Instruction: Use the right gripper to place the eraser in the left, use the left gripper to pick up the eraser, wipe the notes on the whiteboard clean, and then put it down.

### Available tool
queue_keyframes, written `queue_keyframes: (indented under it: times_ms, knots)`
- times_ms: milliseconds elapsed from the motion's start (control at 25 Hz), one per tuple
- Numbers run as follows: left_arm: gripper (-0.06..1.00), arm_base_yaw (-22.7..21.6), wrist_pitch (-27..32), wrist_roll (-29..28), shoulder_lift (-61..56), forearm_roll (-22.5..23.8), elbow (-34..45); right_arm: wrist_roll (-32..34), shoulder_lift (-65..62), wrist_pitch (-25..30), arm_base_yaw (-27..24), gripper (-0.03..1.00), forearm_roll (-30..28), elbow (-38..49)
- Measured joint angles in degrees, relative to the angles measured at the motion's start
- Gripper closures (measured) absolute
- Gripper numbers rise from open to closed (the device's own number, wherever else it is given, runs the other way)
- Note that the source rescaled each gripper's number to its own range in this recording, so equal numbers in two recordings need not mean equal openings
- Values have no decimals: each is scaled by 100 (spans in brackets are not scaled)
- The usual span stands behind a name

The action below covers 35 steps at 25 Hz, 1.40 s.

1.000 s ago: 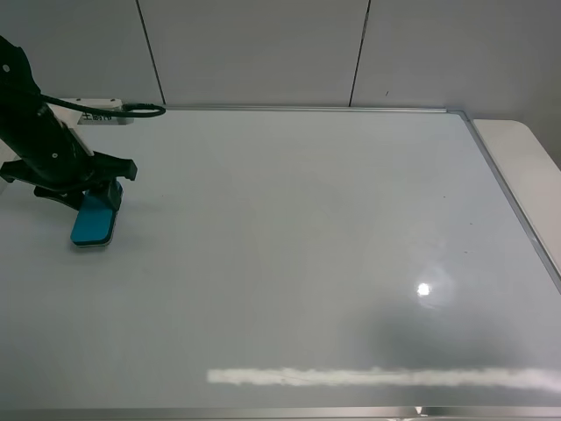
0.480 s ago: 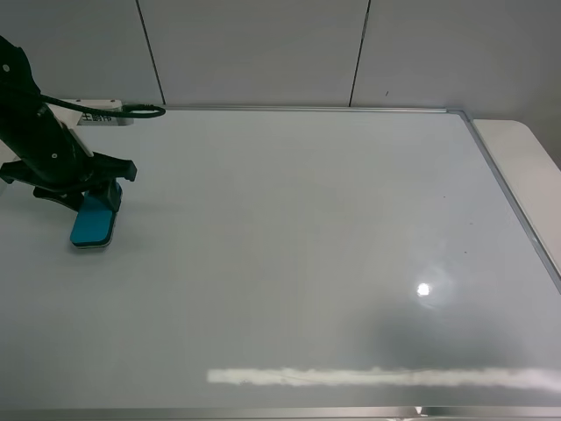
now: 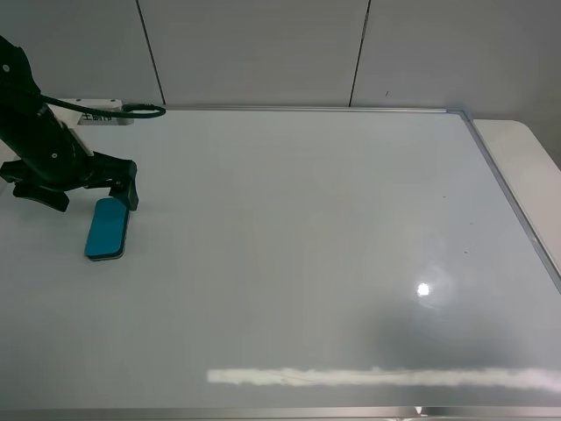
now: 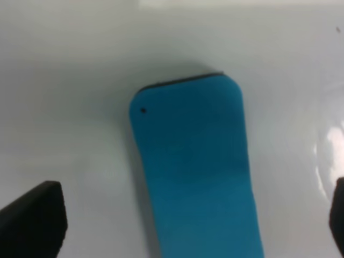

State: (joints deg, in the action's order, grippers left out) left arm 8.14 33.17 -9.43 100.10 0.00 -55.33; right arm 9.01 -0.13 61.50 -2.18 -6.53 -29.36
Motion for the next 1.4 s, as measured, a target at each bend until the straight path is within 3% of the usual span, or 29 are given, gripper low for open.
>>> queue_keyframes:
  times_ms: [240,600,720,1400]
  knots:
    - [-4,37,35,0,-278,0,11,0,0,0,0,-3,0,0]
    - [-5,66,262,0,-1980,262,22,0,0,0,0,-3,0,0]
    - [-5,66,641,0,-2846,418,176,0,0,0,0,-3,0,0]
    - [-5,66,522,0,-7849,508,1974,0,0,0,0,-3,0,0]
